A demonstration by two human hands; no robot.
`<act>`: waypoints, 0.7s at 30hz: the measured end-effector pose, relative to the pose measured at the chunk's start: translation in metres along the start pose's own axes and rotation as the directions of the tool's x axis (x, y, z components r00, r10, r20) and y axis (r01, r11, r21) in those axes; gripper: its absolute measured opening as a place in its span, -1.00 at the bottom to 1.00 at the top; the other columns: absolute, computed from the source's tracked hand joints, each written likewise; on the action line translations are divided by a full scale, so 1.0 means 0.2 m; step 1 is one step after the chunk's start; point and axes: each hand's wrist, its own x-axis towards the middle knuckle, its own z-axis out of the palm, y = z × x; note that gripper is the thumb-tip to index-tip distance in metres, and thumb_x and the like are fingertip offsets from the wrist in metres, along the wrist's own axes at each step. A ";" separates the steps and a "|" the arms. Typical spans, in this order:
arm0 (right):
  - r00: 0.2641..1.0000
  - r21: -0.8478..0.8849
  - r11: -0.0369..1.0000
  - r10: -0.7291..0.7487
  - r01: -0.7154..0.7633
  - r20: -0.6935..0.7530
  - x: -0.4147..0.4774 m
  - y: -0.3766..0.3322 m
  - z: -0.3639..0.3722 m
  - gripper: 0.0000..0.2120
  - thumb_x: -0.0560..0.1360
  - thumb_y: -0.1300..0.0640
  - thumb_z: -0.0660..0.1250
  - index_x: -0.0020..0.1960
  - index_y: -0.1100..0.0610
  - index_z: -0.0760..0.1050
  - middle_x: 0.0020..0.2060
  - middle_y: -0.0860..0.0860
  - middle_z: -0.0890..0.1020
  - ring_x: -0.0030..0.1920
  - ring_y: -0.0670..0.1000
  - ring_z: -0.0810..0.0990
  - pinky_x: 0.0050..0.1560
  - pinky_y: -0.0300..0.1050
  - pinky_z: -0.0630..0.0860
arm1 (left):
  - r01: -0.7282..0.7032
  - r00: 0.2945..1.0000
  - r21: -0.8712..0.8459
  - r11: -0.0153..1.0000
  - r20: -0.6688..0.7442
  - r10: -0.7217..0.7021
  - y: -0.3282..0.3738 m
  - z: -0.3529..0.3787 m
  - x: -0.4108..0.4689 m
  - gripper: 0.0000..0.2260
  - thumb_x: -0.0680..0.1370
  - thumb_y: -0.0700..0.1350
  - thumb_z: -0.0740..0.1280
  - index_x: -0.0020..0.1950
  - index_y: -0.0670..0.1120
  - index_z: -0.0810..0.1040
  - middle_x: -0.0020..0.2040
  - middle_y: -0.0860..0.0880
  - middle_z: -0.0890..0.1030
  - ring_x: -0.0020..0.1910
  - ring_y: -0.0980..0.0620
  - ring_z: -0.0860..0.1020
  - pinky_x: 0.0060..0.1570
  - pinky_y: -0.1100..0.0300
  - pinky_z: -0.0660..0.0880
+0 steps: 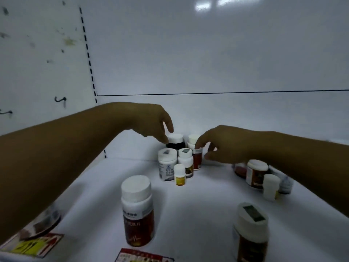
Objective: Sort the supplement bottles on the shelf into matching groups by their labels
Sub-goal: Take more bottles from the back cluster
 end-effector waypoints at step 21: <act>0.962 0.156 0.955 0.266 -0.253 -0.067 0.38 -0.01 0.24 -0.73 0.38 0.13 0.44 0.05 0.12 0.51 -0.03 0.05 0.53 -0.09 -0.01 0.42 -0.15 -0.21 0.33 | 0.047 0.983 -0.104 0.993 -0.173 -0.065 -0.18 0.37 0.26 -0.75 0.36 0.02 0.48 -0.28 -0.08 0.46 -0.32 -0.02 0.52 -0.36 0.08 0.47 -0.40 0.25 0.39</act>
